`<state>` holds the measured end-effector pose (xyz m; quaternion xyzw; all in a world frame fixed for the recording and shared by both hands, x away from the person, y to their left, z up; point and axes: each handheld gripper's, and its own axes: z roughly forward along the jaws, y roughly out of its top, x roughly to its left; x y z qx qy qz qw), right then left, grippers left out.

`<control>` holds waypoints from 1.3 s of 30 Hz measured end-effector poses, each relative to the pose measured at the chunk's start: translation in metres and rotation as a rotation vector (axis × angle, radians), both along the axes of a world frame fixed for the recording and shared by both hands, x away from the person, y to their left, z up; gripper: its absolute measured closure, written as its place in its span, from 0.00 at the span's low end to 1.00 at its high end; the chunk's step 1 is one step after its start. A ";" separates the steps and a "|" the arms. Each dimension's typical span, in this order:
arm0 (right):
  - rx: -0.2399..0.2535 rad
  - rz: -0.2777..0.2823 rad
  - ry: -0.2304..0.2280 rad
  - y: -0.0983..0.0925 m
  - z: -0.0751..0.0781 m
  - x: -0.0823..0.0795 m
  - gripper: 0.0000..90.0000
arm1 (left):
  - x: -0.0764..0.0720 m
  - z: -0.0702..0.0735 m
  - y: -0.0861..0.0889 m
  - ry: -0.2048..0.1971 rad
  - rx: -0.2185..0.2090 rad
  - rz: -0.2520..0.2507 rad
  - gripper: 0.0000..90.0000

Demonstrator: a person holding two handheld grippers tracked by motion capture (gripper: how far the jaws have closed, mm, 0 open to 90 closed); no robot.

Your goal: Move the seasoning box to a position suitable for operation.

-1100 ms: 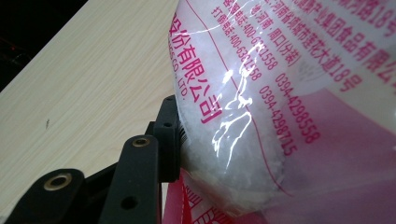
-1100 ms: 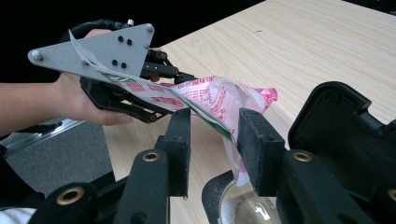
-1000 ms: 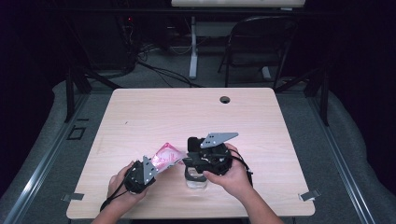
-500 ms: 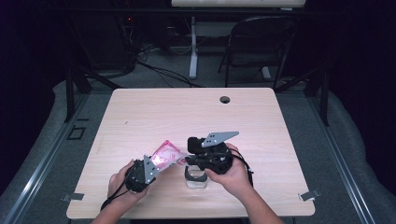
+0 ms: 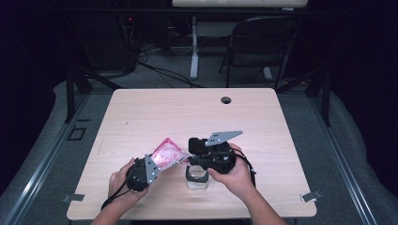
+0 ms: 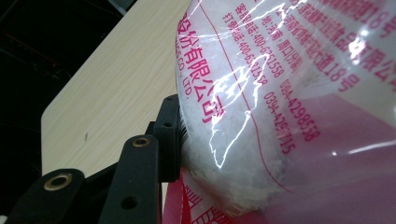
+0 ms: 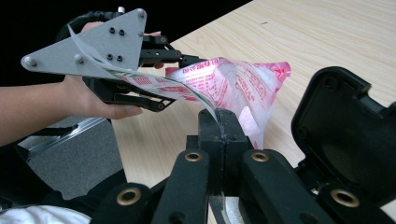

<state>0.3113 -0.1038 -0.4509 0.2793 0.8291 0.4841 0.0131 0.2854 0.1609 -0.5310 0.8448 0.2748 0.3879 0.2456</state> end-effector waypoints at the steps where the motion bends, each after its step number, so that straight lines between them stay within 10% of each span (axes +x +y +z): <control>1: 0.002 -0.003 0.003 0.000 0.000 0.000 1.00 | 0.000 0.000 -0.001 -0.002 -0.001 -0.001 0.69; 39: 0.003 -0.024 0.048 -0.011 -0.008 0.000 1.00 | -0.001 0.006 -0.003 -0.172 0.133 -0.041 0.69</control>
